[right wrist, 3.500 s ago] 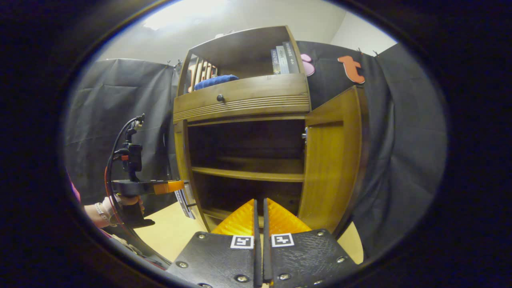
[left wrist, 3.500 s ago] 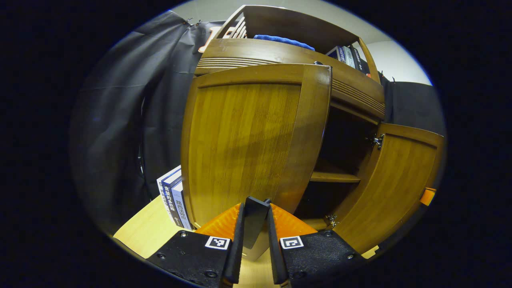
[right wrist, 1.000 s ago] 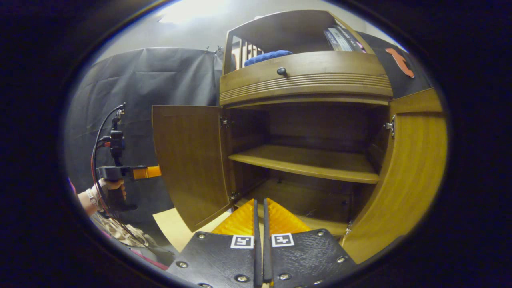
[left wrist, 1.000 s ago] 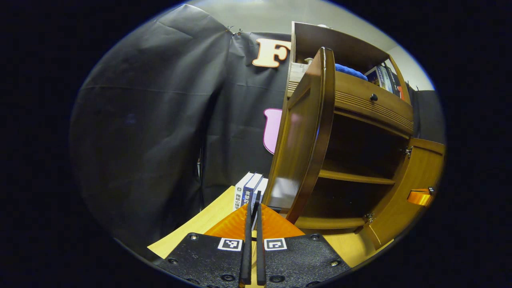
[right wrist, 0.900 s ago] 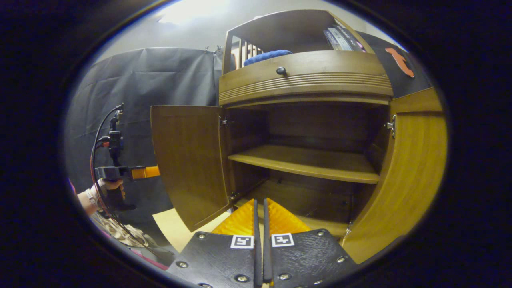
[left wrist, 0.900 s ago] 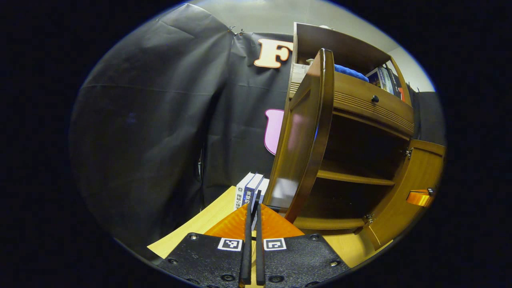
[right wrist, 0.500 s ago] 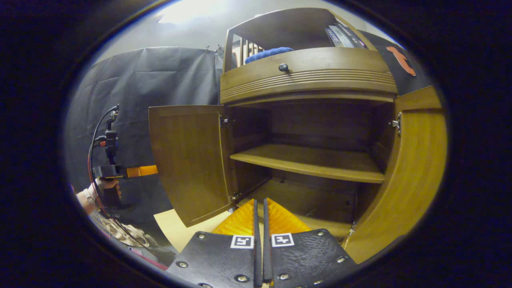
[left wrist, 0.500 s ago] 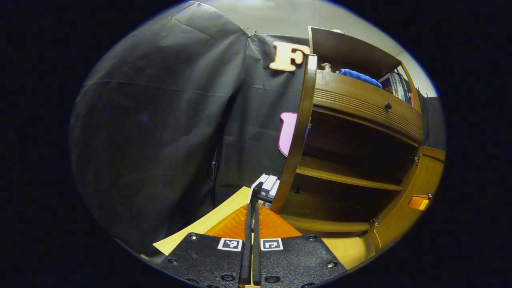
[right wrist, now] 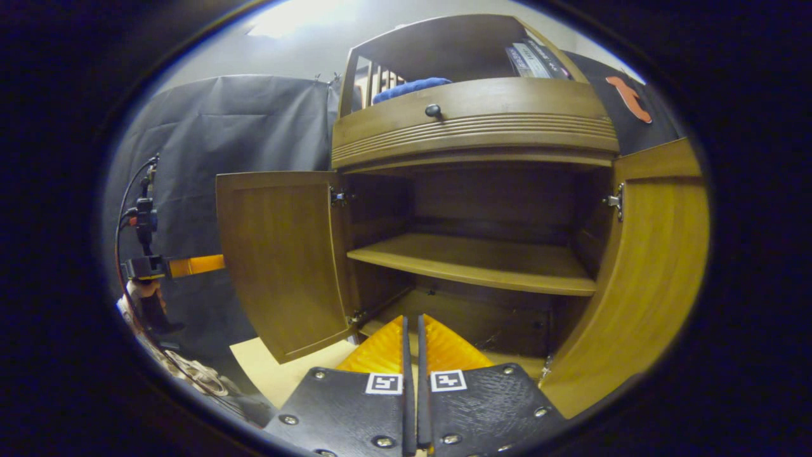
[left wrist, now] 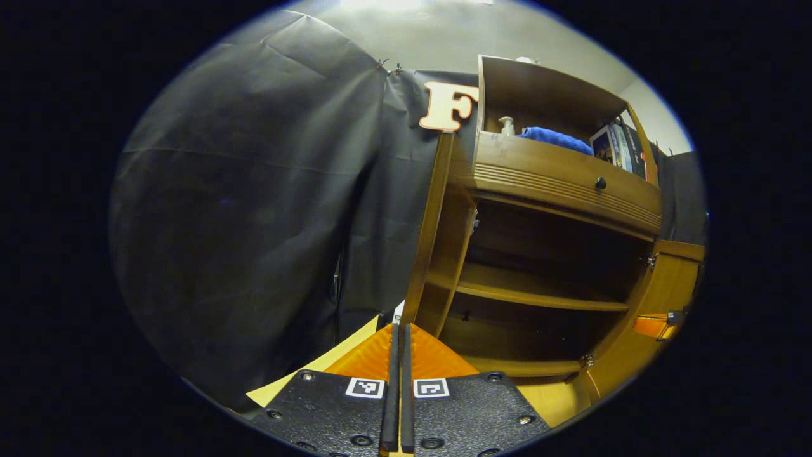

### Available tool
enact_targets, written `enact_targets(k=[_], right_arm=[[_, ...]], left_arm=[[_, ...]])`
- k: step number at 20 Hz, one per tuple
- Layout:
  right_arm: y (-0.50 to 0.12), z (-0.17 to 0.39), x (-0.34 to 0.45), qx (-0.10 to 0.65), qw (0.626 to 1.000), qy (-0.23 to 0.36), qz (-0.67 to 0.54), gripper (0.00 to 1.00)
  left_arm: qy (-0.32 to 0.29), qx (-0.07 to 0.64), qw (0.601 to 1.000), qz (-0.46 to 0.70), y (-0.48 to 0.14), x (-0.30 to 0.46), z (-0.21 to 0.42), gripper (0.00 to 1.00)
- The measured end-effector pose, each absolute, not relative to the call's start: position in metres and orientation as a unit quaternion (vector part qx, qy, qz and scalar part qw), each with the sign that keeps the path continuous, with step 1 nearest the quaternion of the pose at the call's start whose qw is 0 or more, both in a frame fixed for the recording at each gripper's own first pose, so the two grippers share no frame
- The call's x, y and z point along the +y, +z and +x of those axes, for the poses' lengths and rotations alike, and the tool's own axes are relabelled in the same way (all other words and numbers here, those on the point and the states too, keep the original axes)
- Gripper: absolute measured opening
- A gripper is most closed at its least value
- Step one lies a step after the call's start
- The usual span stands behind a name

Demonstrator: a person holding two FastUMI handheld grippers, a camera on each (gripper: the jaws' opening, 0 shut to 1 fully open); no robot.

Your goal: Open the right door of the double-door shoe cabinet with the right hand, and open the left door with the left hand.

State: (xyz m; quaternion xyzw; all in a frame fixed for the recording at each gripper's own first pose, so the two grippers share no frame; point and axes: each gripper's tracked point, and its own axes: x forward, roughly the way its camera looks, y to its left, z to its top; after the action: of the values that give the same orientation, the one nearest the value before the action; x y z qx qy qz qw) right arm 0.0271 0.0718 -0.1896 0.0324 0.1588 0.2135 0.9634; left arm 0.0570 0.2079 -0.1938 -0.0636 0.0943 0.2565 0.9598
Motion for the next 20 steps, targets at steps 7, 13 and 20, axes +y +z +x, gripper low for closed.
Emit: enact_targets(k=[7, 13, 20], right_arm=[[-0.165, 0.036, 0.047, 0.125, 0.978, 0.165, 0.022, 0.02], [-0.133, 0.036, 0.026, 0.090, 0.987, 0.129, 0.018, 0.02], [-0.102, 0.027, 0.000, 0.058, 0.994, 0.091, 0.019, 0.02]], left_arm=[[0.221, 0.049, 0.973, -0.045, -0.135, 0.171, 0.066, 0.00], [0.165, 0.018, 0.986, -0.034, -0.103, 0.133, 0.104, 0.03], [0.084, 0.005, 0.996, -0.035, -0.093, 0.074, 0.147, 0.02]])
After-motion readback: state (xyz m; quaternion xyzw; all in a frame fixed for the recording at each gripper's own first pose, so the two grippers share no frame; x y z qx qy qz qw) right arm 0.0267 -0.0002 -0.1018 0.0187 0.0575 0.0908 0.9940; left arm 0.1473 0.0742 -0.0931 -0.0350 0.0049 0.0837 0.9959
